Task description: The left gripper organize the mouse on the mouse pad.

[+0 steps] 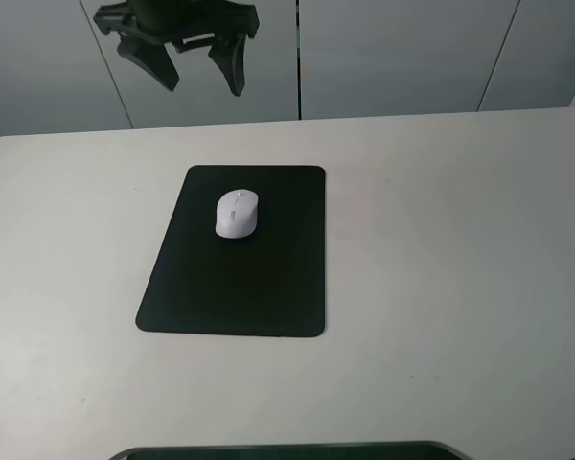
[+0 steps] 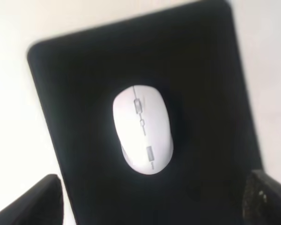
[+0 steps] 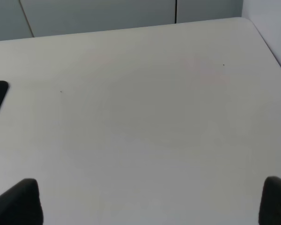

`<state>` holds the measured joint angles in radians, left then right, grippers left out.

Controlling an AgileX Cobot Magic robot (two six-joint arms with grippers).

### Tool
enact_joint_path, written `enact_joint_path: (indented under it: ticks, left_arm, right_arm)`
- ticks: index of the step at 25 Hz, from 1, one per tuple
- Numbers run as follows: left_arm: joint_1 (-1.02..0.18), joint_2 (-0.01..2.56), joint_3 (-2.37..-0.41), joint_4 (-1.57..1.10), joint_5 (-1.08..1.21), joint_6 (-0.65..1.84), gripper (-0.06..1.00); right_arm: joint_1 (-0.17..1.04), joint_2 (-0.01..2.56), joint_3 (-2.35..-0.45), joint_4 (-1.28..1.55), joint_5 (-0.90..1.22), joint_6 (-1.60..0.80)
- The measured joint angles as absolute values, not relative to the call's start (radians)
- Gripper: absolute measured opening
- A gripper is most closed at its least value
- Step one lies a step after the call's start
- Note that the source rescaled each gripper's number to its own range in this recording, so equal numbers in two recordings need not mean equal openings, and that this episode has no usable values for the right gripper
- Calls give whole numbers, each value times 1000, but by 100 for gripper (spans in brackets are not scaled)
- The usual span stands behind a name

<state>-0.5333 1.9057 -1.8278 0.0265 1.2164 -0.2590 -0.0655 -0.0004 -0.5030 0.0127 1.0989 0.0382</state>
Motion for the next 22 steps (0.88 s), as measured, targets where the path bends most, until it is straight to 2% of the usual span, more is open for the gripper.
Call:
enact_joint_path:
  ticks: [6,16,22]
  left_arm:
    - [-533,1745,-1785,57,1215,-248,93]
    - [-531,1376,-1464,154,1221,-275,93]
    - [-475,1164,-1243,154,1223,-321,93]
  right_arm:
    - [-65,0,-503,13,1099,38]
    - [-65,0,-503,13,1099,38]
    - [-65,0,-503,13,1099,38]
